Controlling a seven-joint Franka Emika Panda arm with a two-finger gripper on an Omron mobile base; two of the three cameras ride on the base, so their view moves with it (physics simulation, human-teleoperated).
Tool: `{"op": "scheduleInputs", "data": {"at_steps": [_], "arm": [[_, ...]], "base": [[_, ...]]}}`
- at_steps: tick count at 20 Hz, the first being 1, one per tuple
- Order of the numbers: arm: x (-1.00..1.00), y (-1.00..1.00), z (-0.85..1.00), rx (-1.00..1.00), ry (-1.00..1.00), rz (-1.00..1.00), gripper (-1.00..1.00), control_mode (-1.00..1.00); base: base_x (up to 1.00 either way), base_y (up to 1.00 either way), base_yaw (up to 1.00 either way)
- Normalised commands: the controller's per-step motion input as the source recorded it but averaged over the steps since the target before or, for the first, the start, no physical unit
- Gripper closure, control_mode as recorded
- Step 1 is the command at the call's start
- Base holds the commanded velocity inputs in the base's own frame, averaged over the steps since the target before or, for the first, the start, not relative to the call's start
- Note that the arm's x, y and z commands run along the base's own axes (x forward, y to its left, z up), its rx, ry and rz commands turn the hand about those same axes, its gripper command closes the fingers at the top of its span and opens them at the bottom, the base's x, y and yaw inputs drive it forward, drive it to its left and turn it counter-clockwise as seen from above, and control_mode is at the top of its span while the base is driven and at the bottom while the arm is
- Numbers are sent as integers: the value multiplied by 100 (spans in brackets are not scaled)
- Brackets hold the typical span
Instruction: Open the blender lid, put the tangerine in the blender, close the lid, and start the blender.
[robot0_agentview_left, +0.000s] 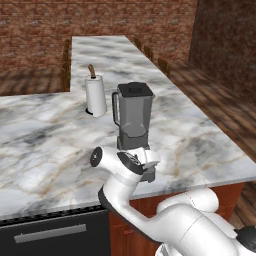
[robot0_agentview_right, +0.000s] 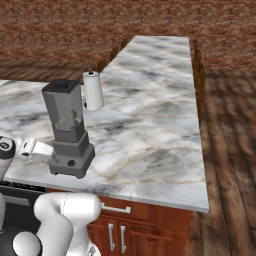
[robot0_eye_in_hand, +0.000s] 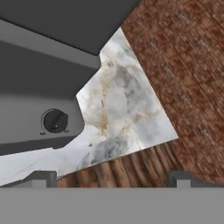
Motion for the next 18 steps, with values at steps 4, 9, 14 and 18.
{"op": "scheduleInputs", "data": {"at_steps": [4,9,14,18], "arm": [[27,1,-21,0,0,7,-100,-100],[24,7,-30,0,0,7,-100,-100],[18,17,-29,0,0,5,-100,-100],[26,22,-19,0,0,5,-100,-100]], "base": [[0,0,0],[0,0,0],[0,0,0],[0,0,0]]}}
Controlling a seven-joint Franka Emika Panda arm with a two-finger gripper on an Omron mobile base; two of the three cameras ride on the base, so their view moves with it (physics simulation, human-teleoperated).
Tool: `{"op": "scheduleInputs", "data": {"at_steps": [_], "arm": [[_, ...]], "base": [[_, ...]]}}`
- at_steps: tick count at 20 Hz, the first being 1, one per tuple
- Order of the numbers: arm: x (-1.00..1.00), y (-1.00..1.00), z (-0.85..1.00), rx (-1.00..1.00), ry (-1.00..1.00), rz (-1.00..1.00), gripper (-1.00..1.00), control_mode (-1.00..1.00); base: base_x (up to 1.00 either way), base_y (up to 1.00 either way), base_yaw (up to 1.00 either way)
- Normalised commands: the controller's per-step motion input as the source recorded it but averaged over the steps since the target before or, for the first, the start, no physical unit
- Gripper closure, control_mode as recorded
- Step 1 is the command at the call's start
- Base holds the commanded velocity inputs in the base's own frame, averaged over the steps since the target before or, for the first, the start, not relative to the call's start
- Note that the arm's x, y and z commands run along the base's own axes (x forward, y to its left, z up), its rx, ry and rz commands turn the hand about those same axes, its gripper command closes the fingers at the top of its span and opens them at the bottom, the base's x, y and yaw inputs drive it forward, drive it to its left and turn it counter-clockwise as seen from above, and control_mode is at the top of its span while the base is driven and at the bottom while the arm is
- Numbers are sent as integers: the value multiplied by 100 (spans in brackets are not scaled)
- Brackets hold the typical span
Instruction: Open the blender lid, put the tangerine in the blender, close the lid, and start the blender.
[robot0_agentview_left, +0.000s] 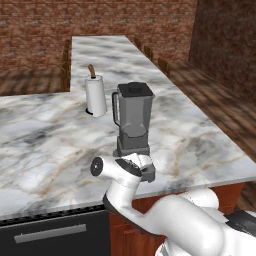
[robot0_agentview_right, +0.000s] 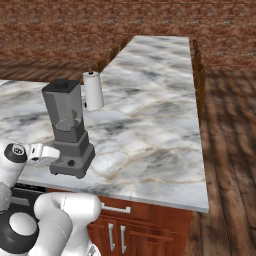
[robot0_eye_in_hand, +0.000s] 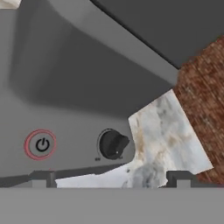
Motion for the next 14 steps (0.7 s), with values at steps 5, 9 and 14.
{"op": "scheduleInputs", "data": {"at_steps": [5,9,14], "arm": [[33,8,-8,0,0,5,-100,-100],[17,0,0,0,0,2,-100,-100],[21,0,-12,0,0,2,-100,-100]], "base": [[0,0,0],[0,0,0],[0,0,0]]}}
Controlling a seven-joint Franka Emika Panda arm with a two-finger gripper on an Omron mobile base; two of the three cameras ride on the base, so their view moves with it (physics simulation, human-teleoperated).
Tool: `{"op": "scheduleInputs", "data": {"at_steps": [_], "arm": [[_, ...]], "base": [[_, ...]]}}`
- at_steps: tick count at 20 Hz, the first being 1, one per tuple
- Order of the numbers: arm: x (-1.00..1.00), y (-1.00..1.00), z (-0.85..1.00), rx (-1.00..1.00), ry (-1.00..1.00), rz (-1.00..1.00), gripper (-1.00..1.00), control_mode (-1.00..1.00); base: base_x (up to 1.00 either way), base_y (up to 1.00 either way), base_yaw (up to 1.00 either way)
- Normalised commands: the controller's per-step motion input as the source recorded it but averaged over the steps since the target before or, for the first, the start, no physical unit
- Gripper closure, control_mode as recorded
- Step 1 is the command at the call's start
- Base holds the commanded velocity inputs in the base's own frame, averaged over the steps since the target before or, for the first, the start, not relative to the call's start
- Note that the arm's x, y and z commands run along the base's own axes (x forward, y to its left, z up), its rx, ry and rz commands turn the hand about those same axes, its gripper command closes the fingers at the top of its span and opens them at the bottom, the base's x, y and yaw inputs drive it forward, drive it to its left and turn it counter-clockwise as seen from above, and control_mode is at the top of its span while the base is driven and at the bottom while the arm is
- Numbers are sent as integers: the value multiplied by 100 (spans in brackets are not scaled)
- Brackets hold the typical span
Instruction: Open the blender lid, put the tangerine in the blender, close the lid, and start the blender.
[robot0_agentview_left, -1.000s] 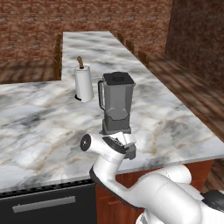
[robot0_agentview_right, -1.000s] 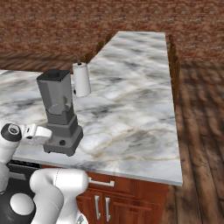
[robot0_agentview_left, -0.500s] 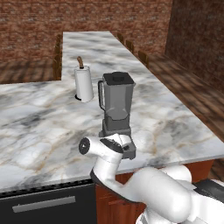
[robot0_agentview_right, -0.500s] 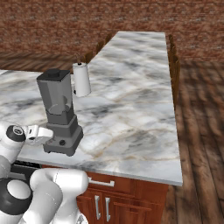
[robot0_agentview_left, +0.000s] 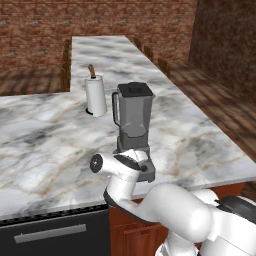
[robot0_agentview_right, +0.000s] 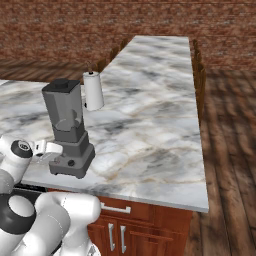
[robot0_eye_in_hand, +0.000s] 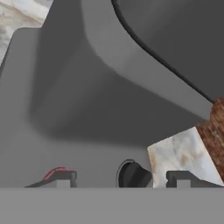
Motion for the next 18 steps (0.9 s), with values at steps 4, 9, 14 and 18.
{"op": "scheduleInputs", "data": {"at_steps": [4,9,14,18], "arm": [[17,0,-42,0,0,1,-100,-100],[6,0,-55,0,0,1,-100,-100],[1,0,-47,0,0,0,-100,-100],[0,-5,-20,0,0,0,-100,-100]], "base": [[0,0,0],[0,0,0],[0,0,0],[0,0,0]]}}
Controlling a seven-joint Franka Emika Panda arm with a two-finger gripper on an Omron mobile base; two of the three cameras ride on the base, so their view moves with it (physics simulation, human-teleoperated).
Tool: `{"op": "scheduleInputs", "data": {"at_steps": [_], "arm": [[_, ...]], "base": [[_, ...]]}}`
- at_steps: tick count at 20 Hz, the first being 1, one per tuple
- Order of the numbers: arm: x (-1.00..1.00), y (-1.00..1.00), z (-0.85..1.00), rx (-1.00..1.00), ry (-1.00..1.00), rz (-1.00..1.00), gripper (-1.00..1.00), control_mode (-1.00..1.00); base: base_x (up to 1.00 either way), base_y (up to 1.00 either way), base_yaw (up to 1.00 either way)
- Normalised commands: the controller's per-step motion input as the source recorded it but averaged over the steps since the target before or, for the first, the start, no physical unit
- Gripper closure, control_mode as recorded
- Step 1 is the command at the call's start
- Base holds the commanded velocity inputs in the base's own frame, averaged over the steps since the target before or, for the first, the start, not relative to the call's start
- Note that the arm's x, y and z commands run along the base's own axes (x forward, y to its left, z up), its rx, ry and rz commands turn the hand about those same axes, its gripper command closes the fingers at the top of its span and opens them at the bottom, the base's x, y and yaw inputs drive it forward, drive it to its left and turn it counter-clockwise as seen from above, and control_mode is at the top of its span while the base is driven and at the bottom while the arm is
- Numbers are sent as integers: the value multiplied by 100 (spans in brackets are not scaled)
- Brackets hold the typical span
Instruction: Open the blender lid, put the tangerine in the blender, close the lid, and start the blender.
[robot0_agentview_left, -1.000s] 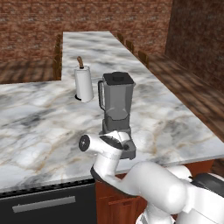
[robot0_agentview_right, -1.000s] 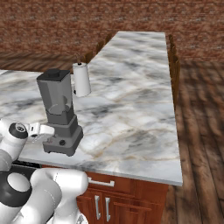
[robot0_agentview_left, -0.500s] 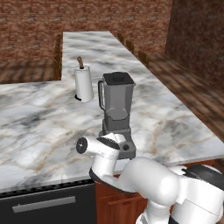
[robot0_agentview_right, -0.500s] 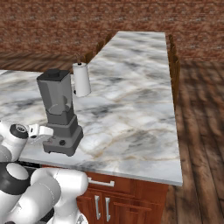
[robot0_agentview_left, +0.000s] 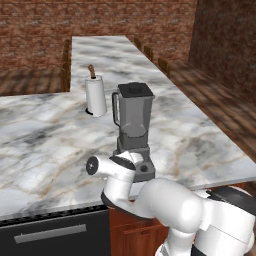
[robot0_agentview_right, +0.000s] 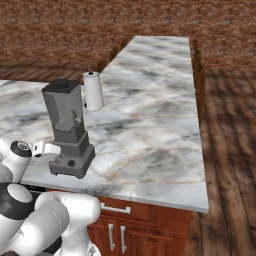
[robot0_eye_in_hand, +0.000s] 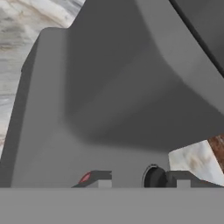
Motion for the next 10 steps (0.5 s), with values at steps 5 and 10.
{"op": "scheduleInputs", "data": {"at_steps": [5,10], "arm": [[-14,-12,0,0,0,0,-100,-100],[-34,-10,11,0,0,0,-100,-100]], "base": [[0,0,0],[0,0,0]]}}
